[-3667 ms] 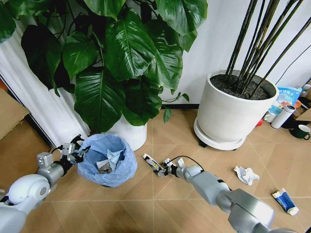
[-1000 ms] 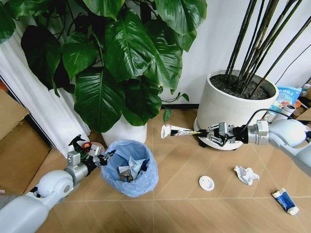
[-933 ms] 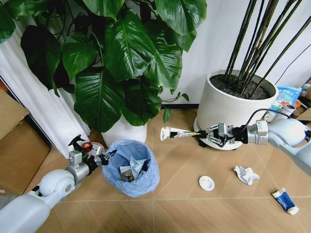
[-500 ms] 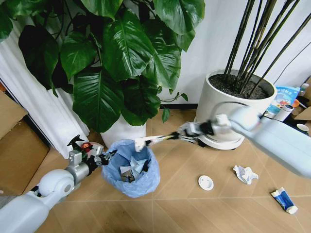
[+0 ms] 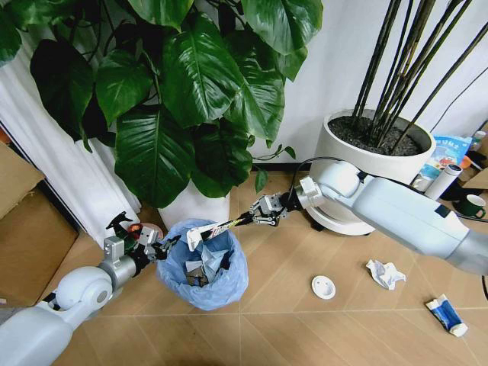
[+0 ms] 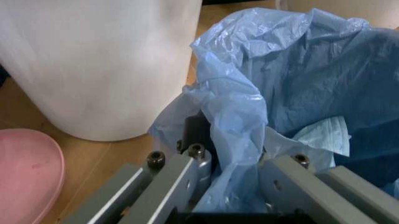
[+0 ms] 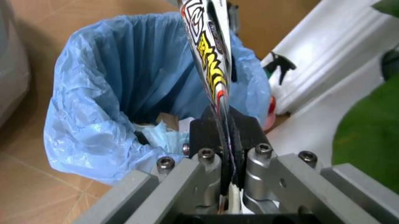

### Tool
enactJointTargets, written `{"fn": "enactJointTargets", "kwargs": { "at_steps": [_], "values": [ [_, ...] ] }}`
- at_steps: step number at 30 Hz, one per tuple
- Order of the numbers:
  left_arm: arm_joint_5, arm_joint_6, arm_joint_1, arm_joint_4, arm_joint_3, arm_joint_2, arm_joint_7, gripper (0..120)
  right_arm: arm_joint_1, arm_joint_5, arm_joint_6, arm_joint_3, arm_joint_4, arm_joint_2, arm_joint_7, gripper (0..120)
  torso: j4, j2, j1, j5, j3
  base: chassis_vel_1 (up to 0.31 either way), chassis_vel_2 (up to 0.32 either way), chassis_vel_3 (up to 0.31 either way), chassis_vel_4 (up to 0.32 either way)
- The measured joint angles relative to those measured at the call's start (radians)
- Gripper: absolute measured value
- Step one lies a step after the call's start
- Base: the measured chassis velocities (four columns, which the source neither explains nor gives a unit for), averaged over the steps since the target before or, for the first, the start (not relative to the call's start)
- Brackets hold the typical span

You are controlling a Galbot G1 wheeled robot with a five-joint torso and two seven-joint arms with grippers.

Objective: Pick up the trash bin and place the garbage on the floor into it.

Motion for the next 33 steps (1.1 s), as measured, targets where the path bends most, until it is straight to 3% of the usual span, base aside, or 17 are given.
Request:
{"fn": "enactJointTargets", "kwargs": {
  "at_steps": [6, 18, 29, 33],
  "values": [
    [-0.005, 0.000, -0.016, 0.001, 0.009, -0.004, 0.002, 0, 0.069, -0.029, 0.023, -0.063, -0.067, 0.066, -0.040, 0, -0.0003, 0.000, 0.000, 0.0003, 0.000, 0.000, 0.000, 0.000, 0.000],
    [-0.006, -0.001, -0.008, -0.005, 0.007, -0.001, 0.009, 0, 0.132, -0.112, 0.039, -0.086, -0.160, 0.170, -0.095, 0, -0.0001, 0.000, 0.000, 0.0002, 0.000, 0.000, 0.000, 0.000, 0.000],
    [-0.004, -0.002, -0.002, -0.005, 0.005, 0.000, 0.010, 0, 0.135, -0.136, 0.038, -0.088, -0.156, 0.179, -0.111, 0, -0.0003, 0.000, 0.000, 0.0002, 0.000, 0.000, 0.000, 0.000, 0.000],
    [-0.006, -0.002, -0.003, -0.007, 0.004, -0.001, 0.010, 0, 0.124, -0.139, 0.034, -0.088, -0.146, 0.177, -0.111, 11, -0.0003, 0.000, 0.000, 0.0002, 0.000, 0.000, 0.000, 0.000, 0.000]
  ]
}}
